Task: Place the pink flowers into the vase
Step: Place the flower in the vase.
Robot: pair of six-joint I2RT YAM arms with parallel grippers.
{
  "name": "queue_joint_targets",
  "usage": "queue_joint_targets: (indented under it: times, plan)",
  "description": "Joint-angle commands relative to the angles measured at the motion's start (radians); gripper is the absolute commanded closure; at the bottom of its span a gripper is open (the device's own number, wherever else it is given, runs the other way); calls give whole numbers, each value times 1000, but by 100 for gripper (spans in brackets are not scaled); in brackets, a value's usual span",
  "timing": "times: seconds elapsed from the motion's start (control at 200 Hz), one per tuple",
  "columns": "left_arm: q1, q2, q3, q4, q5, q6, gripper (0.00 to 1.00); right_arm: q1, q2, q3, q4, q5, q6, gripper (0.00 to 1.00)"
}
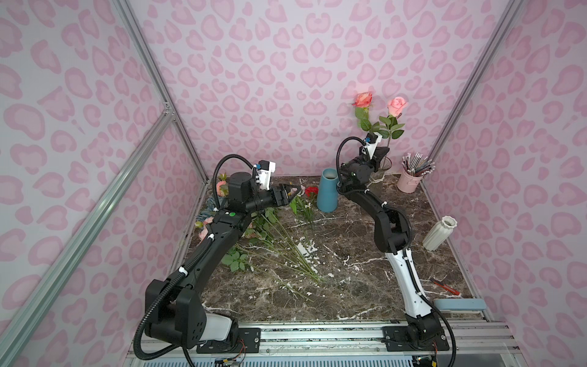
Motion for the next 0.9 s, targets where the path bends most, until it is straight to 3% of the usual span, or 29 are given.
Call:
queue_joint_targets:
  times: [0.0,0.245,0.32,0.545,0.75,0.83,0.895]
  plan:
    - [0,3,5,26,-6,6,22,-3,12,14,7,24,31,100]
    - [0,3,8,16,-12,14,16,-7,13,17,14,35,38,73]
    - [0,4,7,16,-9,12,15,-9,7,19,35,36,26,60]
    - [0,4,6,21,-7,9,12,-10,-23,24,-12,24,46,54]
    - [-1,0,2,30,0,3,10,-13,-102,-20,-350,-7,314,54]
    - [-1,-2,1,29,-1,5,9,-16,-146,-35,-597,-35,513,54]
    - [0,-4,2,31,2,3,9,-30,-174,13,-971,-102,798,54]
